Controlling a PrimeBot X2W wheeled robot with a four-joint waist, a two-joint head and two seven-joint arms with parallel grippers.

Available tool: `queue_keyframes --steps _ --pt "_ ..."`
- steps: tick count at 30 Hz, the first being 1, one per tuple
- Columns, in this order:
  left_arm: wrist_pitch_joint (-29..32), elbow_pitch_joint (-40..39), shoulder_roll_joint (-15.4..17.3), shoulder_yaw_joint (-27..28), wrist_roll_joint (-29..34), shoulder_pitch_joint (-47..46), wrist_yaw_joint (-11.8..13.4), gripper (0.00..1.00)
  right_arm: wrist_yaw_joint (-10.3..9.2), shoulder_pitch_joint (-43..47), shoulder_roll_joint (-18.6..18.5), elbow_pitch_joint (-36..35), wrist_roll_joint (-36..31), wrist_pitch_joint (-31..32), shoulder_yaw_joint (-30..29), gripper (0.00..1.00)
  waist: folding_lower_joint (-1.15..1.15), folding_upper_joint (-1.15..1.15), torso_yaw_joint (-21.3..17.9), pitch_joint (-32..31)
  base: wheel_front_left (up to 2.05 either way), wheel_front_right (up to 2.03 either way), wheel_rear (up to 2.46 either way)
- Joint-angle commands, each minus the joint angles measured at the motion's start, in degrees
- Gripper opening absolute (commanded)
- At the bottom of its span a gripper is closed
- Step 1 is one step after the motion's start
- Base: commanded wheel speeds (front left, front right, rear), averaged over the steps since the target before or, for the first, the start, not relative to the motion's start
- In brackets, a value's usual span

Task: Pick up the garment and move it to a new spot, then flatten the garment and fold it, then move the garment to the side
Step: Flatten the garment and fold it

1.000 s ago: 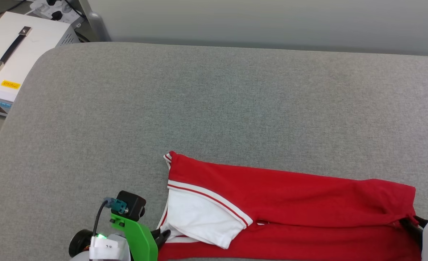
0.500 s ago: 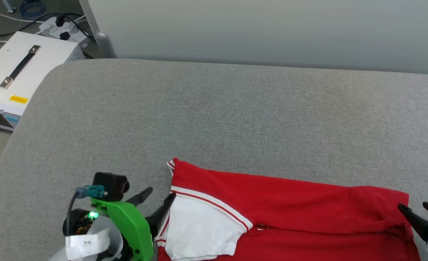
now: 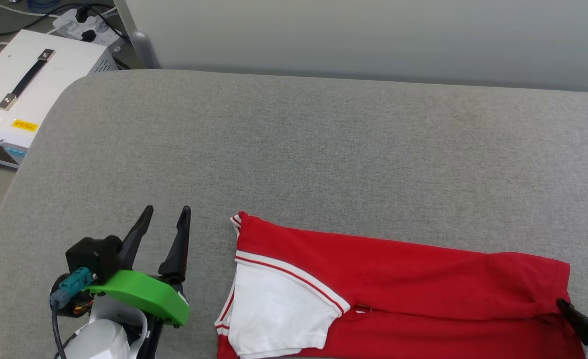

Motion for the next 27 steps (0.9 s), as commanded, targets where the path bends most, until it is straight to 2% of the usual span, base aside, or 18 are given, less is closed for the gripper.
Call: queue_keyframes --steps 1,2,10,18,27 --pt "-0.79 0.84 -0.95 1.23 1.19 0.96 -0.13 1.0 -0.05 0.31 0.48 0.8 -0.84 0.04 -0.82 1.0 0.0 0.0 0.56 1.02 0.0 0.0 0.0" --pt "-1.19 1.95 -2.2 3.05 2.36 1.25 -1.16 1.0 -0.05 0.02 1.64 2.51 -1.49 -0.31 -1.71 1.0 0.0 0.0 0.88 1.77 0.0 0.0 0.0" --pt "-1.29 2.88 -4.87 7.64 5.92 1.41 -4.56 1.0 -0.05 -1.12 3.4 8.62 -2.23 -1.83 -1.86 1.0 0.0 0.0 1.53 3.38 0.0 0.0 0.0" --pt "-1.3 3.47 -6.53 9.48 8.01 1.61 -6.57 1.0 -0.05 -2.71 5.69 13.59 1.37 -2.3 0.98 1.0 0.0 0.0 1.61 4.03 0.0 0.0 0.0" --pt "-1.3 4.79 -7.85 9.8 9.28 1.56 -7.93 1.0 -0.05 -3.13 6.66 15.4 5.79 -2.11 4.92 1.0 0.0 0.0 1.41 3.41 0.0 0.0 0.0"
